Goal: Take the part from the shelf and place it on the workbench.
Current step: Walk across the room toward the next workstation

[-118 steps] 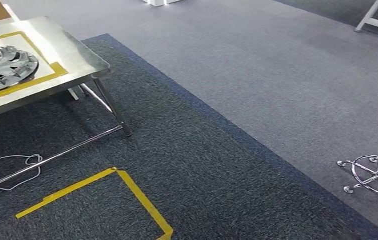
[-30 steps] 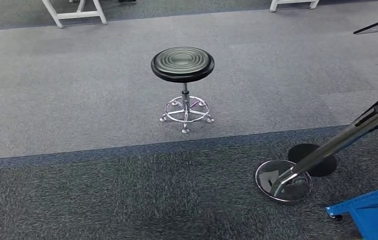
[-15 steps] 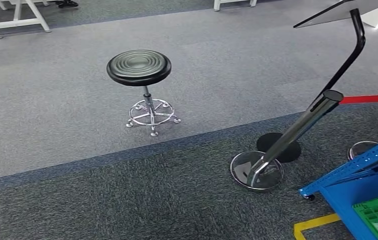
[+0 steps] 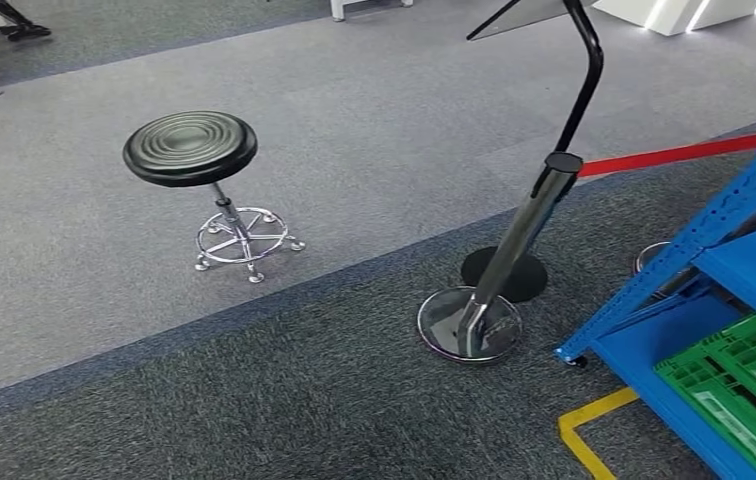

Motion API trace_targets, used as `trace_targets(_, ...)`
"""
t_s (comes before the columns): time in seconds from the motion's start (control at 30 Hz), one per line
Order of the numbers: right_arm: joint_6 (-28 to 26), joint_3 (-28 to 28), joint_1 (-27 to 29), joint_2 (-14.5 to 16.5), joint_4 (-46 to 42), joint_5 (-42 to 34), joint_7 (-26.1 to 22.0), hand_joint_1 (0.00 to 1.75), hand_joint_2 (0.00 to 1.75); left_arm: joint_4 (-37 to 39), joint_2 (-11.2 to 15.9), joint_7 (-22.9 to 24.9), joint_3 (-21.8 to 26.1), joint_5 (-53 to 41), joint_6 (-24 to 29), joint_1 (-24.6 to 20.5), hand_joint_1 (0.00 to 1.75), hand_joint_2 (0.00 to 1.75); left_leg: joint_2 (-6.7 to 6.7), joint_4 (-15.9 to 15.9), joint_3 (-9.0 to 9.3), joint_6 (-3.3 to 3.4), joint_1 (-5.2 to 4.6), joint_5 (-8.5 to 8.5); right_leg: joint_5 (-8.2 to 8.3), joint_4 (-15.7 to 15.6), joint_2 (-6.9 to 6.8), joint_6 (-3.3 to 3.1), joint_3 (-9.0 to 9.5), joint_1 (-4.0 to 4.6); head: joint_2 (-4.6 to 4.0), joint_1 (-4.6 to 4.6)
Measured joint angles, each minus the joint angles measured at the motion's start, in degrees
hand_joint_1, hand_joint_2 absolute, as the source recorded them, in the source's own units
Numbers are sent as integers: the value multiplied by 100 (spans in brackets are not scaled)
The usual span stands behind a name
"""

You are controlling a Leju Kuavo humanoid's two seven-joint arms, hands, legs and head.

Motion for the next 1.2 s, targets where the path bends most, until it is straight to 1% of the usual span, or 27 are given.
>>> trace_targets(0.07, -15, -3, -17, -1, 15, -1, -13, 0, 0, -21, 7, 22, -9, -13, 2, 13, 0, 0, -282, 609, -254, -37, 20, -372, 20, -4, 125, -48, 14, -8, 0, -19)
trace_targets(0.1, -19, -3, -29, -2, 22, -2, -17, 0, 0, -27, 9, 33, -14, -14, 3, 27, 0, 0, -351, 1004, -436, -38, 22, -550, 24, -3, 200, -60, 10, -4, 0, -23)
trace_targets(0.13, -21, -4, -37, -2, 30, -2, -19, 0, 0, -32, 10, 40, -19, -14, 2, 43, 0, 0, -381, 1317, -592, -32, 21, -645, 25, -1, 283, -66, 10, 2, 0, -23)
trace_targets(0.17, -23, -5, -35, -2, 38, -2, -19, 0, 0, -35, 10, 44, -22, -14, 2, 55, 0, 0, -396, 1453, -677, -18, 19, -618, 24, 1, 368, -69, 15, 9, 0, -26)
trace_targets(0.2, -24, -8, -31, -3, 45, -2, -19, 0, 0, -39, 10, 45, -24, -14, 3, 62, 0, 0, -412, 1383, -670, 7, 18, -477, 24, 2, 454, -69, 23, 17, 0, -25)
trace_targets(0.23, -25, -10, -28, -3, 51, -2, -19, 0, 0, -44, 11, 45, -25, -14, 3, 64, 0, 0, -454, 1116, -576, 43, 14, -248, 24, 3, 541, -69, 35, 25, 0, -26)
trace_targets(0.3, -25, -12, -36, -2, 61, -2, -20, 0, 0, -51, 26, 45, -26, -15, 4, 62, 0, 0, -687, 415, -308, 139, 9, 171, 23, 8, 693, -60, 39, 35, 0, -23)
trace_targets(0.37, -26, -13, -50, 1, 71, -2, -26, 0, 0, -55, 41, 45, -27, -16, 6, 63, 0, 0, -861, -5, -149, 190, 6, 268, 31, 21, 819, -19, -2, 33, 0, -29)
trace_targets(0.43, -27, -15, -45, 0, 77, -2, -32, 0, 0, -64, 41, 45, -28, -16, 10, 66, 0, 0, -813, -114, -108, 199, -2, 236, 53, 9, 922, 58, -64, 18, 0, -37)
trace_targets(0.47, -28, -17, -35, -5, 81, -2, -34, 0, 0, -72, 41, 46, -29, -17, 11, 67, 0, 0, -753, -147, -95, 207, 5, 256, 38, 35, 875, 93, -100, 15, 0, -33)
trace_targets(0.5, -30, -19, -33, -11, 87, -2, -35, 0, 0, -83, 39, 46, -30, -18, 12, 67, 0, 0, -693, -186, -82, 223, 14, 276, -27, 133, 765, 127, -162, 21, 0, -16)
trace_targets(0.57, -35, -24, -54, -27, 97, -2, -39, 0, 0, -100, 32, 45, -32, -20, 12, 73, 0, 0, -538, -236, -65, 247, 27, 297, -325, 668, 439, 170, -425, 30, 0, 26)
trace_targets(0.6, -38, -25, -69, -31, 99, -2, -45, 0, 0, -108, 28, 46, -33, -20, 12, 77, 0, 0, -462, -237, -67, 259, 22, 292, -501, 1029, 334, 191, -604, 26, 0, 42)
trace_targets(0.63, -42, -25, -76, -35, 102, -2, -52, 0, 0, -114, 28, 52, -33, -20, 13, 82, 0, 0, -372, -235, -67, 266, 18, 285, -624, 1343, 276, 208, -760, 16, 0, 46)
trace_targets(0.67, -46, -25, -74, -39, 106, -2, -60, 0, 0, -123, 31, 63, -33, -20, 14, 84, 0, 0, -286, -234, -66, 268, 16, 279, -654, 1507, 242, 224, -838, 6, 0, 45)
trace_targets(0.7, -51, -26, -67, -45, 113, -4, -68, 0, 0, -136, 35, 76, -33, -21, 15, 84, 0, 0, -206, -232, -61, 264, 17, 272, -581, 1470, 210, 237, -811, -5, 0, 45)
trace_targets(0.73, -56, -27, -61, -53, 120, -6, -75, 0, 0, -152, 37, 88, -33, -21, 16, 83, 0, 0, -131, -227, -52, 252, 18, 262, -423, 1226, 157, 246, -672, -16, 0, 46)
trace_targets(0.77, -61, -28, -61, -62, 127, -9, -85, 0, 0, -170, 36, 95, -34, -22, 17, 82, 0, 0, -64, -220, -38, 233, 15, 248, -237, 855, 43, 250, -460, -24, 0, 47)
trace_targets(0.83, -66, -30, -94, -73, 139, -13, -106, 0, 0, -200, 35, 101, -35, -22, 17, 86, 0, 0, 59, -182, -19, 166, -21, 202, -30, 203, -220, 214, -92, -2, 0, 52)
trace_targets(0.87, -67, -29, -111, -75, 145, -15, -115, 0, 0, -208, 38, 103, -35, -22, 18, 87, 0, 0, 115, -167, -10, 135, -40, 185, -12, 61, -291, 180, -12, 11, 0, 44)
trace_targets(0.93, -68, -30, -124, -79, 167, -18, -123, 0, 0, -223, 45, 109, -35, -23, 22, 77, 0, 0, 235, -161, 17, 83, -48, 172, -16, 31, -202, 98, -25, 26, 0, 26)
trace_targets(0.97, -71, -31, -118, -80, 180, -20, -126, 0, 0, -235, 50, 110, -35, -25, 25, 67, 0, 0, 235, -149, 32, 52, -34, 146, -7, 25, -138, 63, -32, 22, 0, 21)
trace_targets(1.03, -77, -34, -117, -84, 204, -25, -137, 0, 0, -255, 57, 110, -35, -29, 29, 56, 0, 0, 6, 92, -42, -8, -2, -70, 25, 4, -15, -10, -23, 5, 0, 1)
trace_targets(1.1, -81, -36, -133, -87, 225, -27, -149, 0, 0, -262, 64, 111, -35, -31, 30, 70, 0, 0, -297, 763, -332, -37, 17, -458, 50, 2, 123, -58, -26, 1, 0, -25)
trace_targets(1.13, -81, -36, -140, -87, 233, -28, -153, 0, 0, -262, 66, 113, -35, -30, 30, 82, 0, 0, -360, 1130, -504, -38, 20, -604, 57, 4, 205, -71, -33, 6, 0, -31)
trace_targets(1.17, -82, -36, -140, -88, 242, -29, -154, 0, 0, -262, 67, 114, -35, -30, 30, 96, 0, 0, -389, 1374, -630, -34, 19, -648, 60, 5, 289, -77, -35, 13, 0, -32)
trace_targets(1.2, -83, -36, -135, -90, 248, -31, -155, 0, 0, -262, 68, 114, -35, -29, 30, 104, 0, 0, -404, 1414, -669, -19, 18, -567, 62, 6, 376, -79, -33, 21, 0, -34)
